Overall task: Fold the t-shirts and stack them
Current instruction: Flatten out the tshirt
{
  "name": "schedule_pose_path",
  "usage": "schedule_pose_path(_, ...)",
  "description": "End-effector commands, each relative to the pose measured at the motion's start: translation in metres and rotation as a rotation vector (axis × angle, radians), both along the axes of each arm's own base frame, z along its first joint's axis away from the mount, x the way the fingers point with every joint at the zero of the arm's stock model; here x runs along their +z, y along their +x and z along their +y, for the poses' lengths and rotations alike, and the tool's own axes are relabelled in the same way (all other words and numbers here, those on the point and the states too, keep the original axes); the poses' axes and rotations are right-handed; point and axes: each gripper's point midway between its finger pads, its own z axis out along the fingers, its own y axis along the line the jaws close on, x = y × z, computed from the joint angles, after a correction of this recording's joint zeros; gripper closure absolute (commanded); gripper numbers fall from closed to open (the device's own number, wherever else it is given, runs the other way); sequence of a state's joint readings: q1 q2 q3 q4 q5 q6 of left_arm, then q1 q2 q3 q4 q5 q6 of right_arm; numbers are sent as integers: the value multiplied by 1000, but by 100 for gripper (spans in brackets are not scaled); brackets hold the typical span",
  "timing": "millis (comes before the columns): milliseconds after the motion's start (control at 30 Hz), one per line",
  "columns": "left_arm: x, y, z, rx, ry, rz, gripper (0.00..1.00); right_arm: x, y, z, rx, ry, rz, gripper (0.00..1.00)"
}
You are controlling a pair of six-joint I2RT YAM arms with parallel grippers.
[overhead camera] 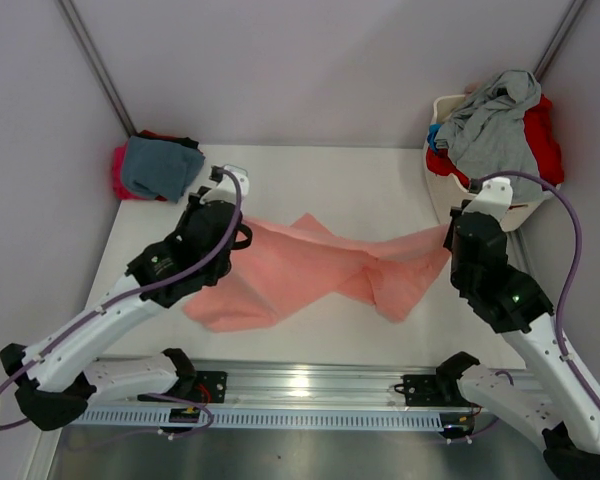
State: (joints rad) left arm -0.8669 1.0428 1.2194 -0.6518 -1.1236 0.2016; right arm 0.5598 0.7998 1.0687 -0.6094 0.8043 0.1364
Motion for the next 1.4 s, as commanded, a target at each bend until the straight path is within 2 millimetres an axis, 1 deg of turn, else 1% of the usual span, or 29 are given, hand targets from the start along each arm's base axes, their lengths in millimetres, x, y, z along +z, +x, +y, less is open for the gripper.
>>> schedule_pose_path(0, 52, -22, 43, 115, 12, -97, 100, 52, 4, -17, -56, 3, -129, 100)
schedule_pose_path(33, 59, -26, 49, 127, 10, -114, 99, 62, 3, -20, -65, 3, -149, 100)
schedule_pose_path(67, 66, -31, 59, 151, 47, -117, 100, 69, 5, -23, -71, -12, -162, 100)
schedule_pose_path(100, 75, -37, 67, 160, 34, -140, 100, 75, 5, -28, -89, -7, -177, 100)
schedule_pose_path(133, 83, -40, 71, 165, 18, -166, 99, 85, 4, -31, -95, -18, -194, 100)
schedule_pose_path(200, 95, -47, 82, 178, 68, -173, 100, 97, 6, -34, -105, -31, -215, 100)
schedule_pose_path(233, 105, -50, 87, 187, 43, -206, 100, 103, 6, -35, -108, -29, -227, 100)
schedule_pose_path(267, 110, -53, 91, 193, 52, -213, 100, 116, 4, -37, -113, -18, -255, 100)
schedule_pose_path(300, 116, -56, 95, 197, 87, -207, 100, 122, 6, -36, -110, -15, -263, 100)
schedule_pose_path(333, 122, -60, 100, 203, 81, -218, 100, 127, 6, -37, -110, -10, -275, 100)
schedule_pose_path(367, 128, -63, 103, 204, 92, -222, 100, 141, 3, -38, -107, 7, -306, 100)
schedule_pose_path(433, 132, -65, 106, 209, 84, -238, 100, 152, 4, -33, -77, 24, -329, 100)
schedule_pose_path(467, 133, -66, 106, 208, 86, -236, 100, 164, 3, -29, -51, 40, -353, 100)
schedule_pose_path(533, 131, -66, 104, 211, 97, -227, 100, 173, 5, -25, -27, 50, -364, 100)
schedule_pose_path(600, 134, -65, 98, 191, 105, -222, 100, 182, 5, -18, 16, 52, -366, 100)
schedule_pose_path(633, 134, -64, 94, 182, 111, -216, 100, 195, 0, -19, 24, 61, -390, 100)
schedule_pose_path(667, 141, -66, 92, 165, 88, -226, 100, 198, 0, -18, 36, 60, -395, 100)
schedule_pose_path(700, 141, -65, 86, 150, 99, -217, 100, 204, -2, -15, 61, 63, -408, 100)
schedule_pose_path(733, 145, -66, 85, 142, 87, -222, 100, 211, -6, -16, 67, 68, -426, 100)
schedule_pose_path(800, 150, -66, 74, 106, 73, -223, 100, 221, -13, -19, 70, 72, -452, 100)
schedule_pose_path(833, 153, -67, 68, 77, 62, -226, 100, 229, -19, -21, 70, 80, -472, 100)
schedule_pose_path(900, 156, -67, 64, 65, 59, -223, 100, 239, -26, -23, 83, 86, -495, 100)
schedule_pose_path(933, 156, -67, 59, 51, 64, -220, 100, 248, -32, -25, 83, 93, -514, 100)
schedule_pose_path(1033, 157, -66, 55, 39, 66, -217, 100, 258, -40, -30, 79, 97, -541, 100)
schedule_pose_path(1133, 158, -66, 50, 21, 64, -218, 100, 271, -54, -39, 60, 118, -591, 100)
schedule_pose_path(1333, 168, -69, 51, 7, 35, -228, 100, 287, -77, -58, -1, 139, -665, 100)
schedule_pose_path(1367, 170, -71, 52, 1, 24, -231, 99, 288, -79, -58, 5, 143, -673, 100)
